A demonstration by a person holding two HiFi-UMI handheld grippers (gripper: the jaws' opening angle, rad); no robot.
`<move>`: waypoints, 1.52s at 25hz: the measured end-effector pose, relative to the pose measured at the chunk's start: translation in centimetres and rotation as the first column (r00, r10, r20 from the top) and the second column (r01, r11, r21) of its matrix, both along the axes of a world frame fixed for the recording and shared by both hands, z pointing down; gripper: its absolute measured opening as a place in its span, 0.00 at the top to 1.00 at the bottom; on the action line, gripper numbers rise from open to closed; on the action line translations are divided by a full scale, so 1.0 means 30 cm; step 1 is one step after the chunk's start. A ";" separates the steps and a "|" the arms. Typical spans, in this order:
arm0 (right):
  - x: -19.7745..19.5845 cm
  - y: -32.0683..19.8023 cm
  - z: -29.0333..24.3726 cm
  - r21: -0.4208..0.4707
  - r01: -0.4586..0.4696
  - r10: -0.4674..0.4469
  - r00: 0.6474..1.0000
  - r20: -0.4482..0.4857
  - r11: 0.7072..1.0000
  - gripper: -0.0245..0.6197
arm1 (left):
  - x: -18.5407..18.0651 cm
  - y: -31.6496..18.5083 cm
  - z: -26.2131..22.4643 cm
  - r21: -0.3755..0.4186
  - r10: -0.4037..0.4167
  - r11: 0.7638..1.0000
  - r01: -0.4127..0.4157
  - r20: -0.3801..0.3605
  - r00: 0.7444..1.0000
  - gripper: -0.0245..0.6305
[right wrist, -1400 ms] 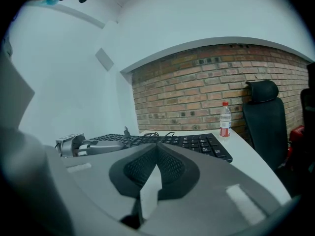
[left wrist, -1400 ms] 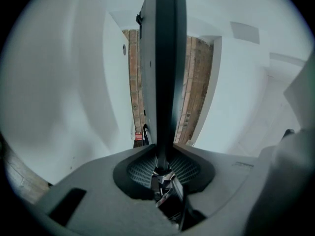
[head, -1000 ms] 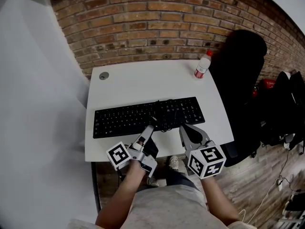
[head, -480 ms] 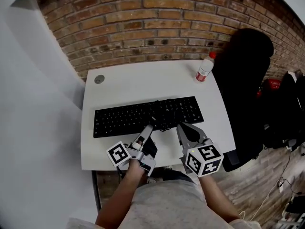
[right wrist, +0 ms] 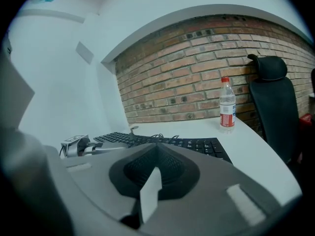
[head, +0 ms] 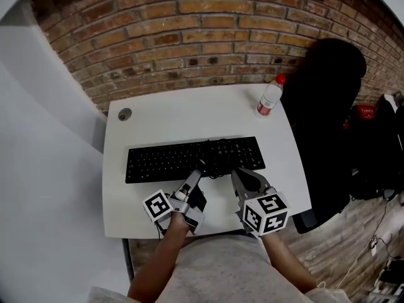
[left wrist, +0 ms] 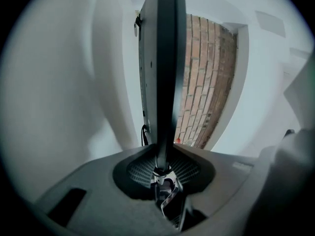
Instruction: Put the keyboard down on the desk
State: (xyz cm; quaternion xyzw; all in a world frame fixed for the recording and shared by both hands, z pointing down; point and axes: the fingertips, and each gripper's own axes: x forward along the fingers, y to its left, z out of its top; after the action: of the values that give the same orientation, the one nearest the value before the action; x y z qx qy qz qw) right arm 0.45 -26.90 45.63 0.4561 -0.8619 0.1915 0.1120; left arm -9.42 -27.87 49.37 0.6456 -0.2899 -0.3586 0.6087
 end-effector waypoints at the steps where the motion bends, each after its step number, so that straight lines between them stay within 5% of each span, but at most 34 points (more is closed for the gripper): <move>1: 0.003 -0.008 0.008 -0.005 0.001 -0.001 1.000 -0.002 1.000 0.95 | 0.000 -0.009 0.008 -0.006 -0.002 1.000 0.002 0.001 1.000 0.83; 38: 0.008 -0.127 0.145 -0.124 0.029 -0.025 0.999 0.034 0.992 0.95 | -0.008 -0.092 0.178 -0.214 -0.043 0.976 0.047 0.023 0.999 0.85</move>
State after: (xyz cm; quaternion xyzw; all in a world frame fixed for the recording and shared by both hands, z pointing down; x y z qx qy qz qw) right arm 0.70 -30.70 49.98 0.4333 -0.8560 0.2507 0.1290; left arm -9.65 -30.63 54.70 0.5729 -0.3470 -0.3329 0.6638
